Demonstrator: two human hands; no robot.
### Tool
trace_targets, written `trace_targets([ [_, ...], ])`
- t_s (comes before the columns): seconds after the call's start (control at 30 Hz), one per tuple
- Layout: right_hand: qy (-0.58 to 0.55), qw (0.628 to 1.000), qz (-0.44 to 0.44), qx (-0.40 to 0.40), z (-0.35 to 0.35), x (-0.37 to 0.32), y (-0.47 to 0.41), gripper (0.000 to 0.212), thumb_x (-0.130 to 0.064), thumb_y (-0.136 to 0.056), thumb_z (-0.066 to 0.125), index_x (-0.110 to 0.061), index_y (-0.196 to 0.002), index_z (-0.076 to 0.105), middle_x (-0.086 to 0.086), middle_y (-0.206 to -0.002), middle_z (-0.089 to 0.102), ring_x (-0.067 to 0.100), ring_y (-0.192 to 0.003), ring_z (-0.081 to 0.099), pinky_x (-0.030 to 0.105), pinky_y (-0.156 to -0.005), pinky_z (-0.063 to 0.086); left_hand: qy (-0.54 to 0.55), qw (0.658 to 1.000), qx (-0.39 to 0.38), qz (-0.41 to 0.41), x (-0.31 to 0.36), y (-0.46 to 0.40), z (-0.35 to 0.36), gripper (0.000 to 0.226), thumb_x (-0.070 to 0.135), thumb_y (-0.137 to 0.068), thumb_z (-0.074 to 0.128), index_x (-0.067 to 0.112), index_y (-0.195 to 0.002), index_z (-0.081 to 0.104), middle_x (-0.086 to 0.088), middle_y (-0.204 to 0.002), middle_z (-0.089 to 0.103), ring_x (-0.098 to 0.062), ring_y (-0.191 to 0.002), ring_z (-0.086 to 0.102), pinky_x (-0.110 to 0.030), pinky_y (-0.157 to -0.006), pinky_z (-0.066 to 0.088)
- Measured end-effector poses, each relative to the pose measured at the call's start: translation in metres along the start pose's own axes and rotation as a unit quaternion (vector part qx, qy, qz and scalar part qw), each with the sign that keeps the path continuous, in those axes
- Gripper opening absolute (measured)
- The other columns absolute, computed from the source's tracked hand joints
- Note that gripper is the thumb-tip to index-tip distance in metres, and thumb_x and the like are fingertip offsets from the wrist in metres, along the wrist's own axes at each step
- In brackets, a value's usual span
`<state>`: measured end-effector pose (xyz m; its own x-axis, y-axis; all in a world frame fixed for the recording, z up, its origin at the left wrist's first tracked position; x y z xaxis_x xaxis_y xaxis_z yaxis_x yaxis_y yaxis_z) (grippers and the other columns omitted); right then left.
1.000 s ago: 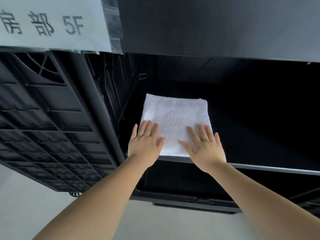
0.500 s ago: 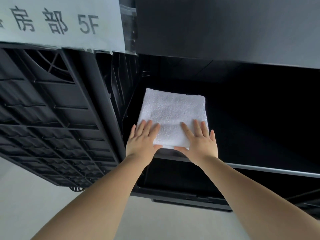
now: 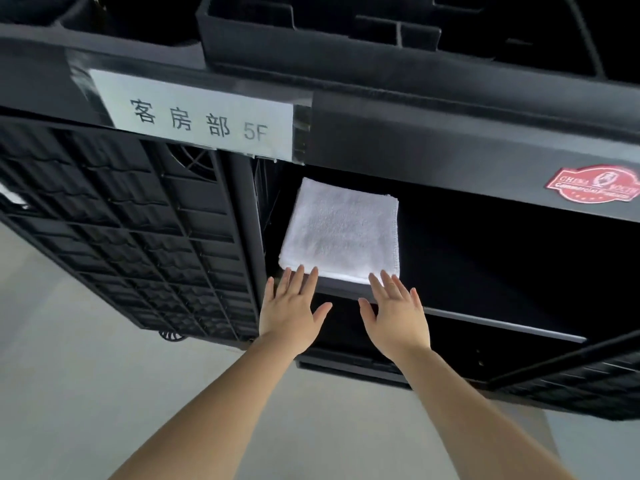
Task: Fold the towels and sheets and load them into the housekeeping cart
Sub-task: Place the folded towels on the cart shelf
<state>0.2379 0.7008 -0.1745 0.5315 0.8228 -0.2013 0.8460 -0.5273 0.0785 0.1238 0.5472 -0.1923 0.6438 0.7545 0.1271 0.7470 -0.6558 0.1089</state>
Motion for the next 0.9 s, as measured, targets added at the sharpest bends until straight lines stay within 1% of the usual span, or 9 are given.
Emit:
trace_targets([
  [0.13,-0.023,0.999,-0.012,0.022,-0.022,-0.023,0.044,0.057,-0.049,-0.1,0.025,-0.026,-0.152,0.019,-0.004,-0.158,0.021,0.014,-0.148,0.007,0.037,-0.121,0.003,0.023,0.999,0.041,-0.021,-0.006,0.047,-0.027,0.067,0.06,-0.096,0.014,0.027,-0.154,0.009,-0.001,-0.161,0.017,-0.021,-0.148,0.01,-0.044,-0.12,0.007],
  [0.27,-0.045,0.997,-0.037,0.049,-0.041,-0.044,0.074,0.055,-0.047,-0.1,0.029,-0.025,-0.151,0.025,-0.004,-0.156,0.028,0.015,-0.147,0.012,0.038,-0.121,0.007,0.029,0.996,0.077,-0.046,-0.015,0.097,-0.04,0.064,0.058,-0.096,0.02,0.028,-0.152,0.021,-0.001,-0.158,0.026,-0.021,-0.147,0.017,-0.043,-0.119,0.011],
  [0.4,-0.044,0.995,-0.082,0.03,-0.044,-0.071,0.097,0.055,-0.05,-0.1,0.027,-0.028,-0.151,0.024,-0.003,-0.157,0.025,0.014,-0.148,0.009,0.039,-0.121,0.005,0.054,0.988,0.088,-0.111,-0.026,0.141,-0.044,0.062,0.057,-0.096,0.031,0.027,-0.151,0.029,-0.002,-0.155,0.034,-0.023,-0.145,0.023,-0.045,-0.118,0.015],
  [0.5,-0.052,0.991,-0.12,0.015,-0.043,-0.088,0.114,0.055,-0.05,-0.1,0.026,-0.03,-0.151,0.023,-0.003,-0.157,0.024,0.013,-0.148,0.007,0.039,-0.121,0.004,0.075,0.976,0.096,-0.182,-0.031,0.171,-0.047,0.062,0.057,-0.097,0.03,0.028,-0.151,0.027,0.0,-0.155,0.033,-0.022,-0.146,0.02,-0.044,-0.117,0.012],
  [0.63,-0.061,0.982,-0.179,-0.003,-0.04,-0.106,0.138,0.055,-0.051,-0.1,0.026,-0.031,-0.15,0.023,-0.004,-0.158,0.022,0.012,-0.148,0.005,0.039,-0.12,0.003,0.104,0.949,0.107,-0.28,-0.034,0.211,-0.054,0.061,0.057,-0.098,0.026,0.031,-0.152,0.02,0.003,-0.158,0.026,-0.018,-0.148,0.013,-0.04,-0.118,0.009],
  [0.8,-0.044,0.967,-0.249,-0.034,-0.028,-0.124,0.167,0.054,-0.051,-0.1,0.027,-0.032,-0.15,0.023,-0.004,-0.159,0.02,0.013,-0.148,0.005,0.041,-0.12,0.003,0.118,0.916,0.122,-0.364,-0.038,0.274,-0.053,0.063,0.057,-0.097,0.02,0.03,-0.153,0.013,0.002,-0.16,0.019,-0.019,-0.148,0.008,-0.04,-0.119,0.006],
  [0.9,-0.025,0.949,-0.308,-0.058,-0.018,-0.144,0.193,0.054,-0.049,-0.1,0.025,-0.032,-0.151,0.021,-0.003,-0.16,0.016,0.014,-0.148,0.004,0.042,-0.12,0.003,0.138,0.883,0.13,-0.429,-0.039,0.324,-0.046,0.063,0.058,-0.097,0.019,0.03,-0.154,0.012,0.003,-0.161,0.016,-0.019,-0.149,0.007,-0.041,-0.12,0.005],
])
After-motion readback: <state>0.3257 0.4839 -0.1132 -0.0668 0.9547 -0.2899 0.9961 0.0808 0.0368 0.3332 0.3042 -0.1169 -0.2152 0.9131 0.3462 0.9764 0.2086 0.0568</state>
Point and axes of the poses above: each hand's wrist, its own y-axis away from the middle knuckle, its own z-axis out of the palm, x = y × z, the point moved 1 cm from there along -y, towards the middle knuckle
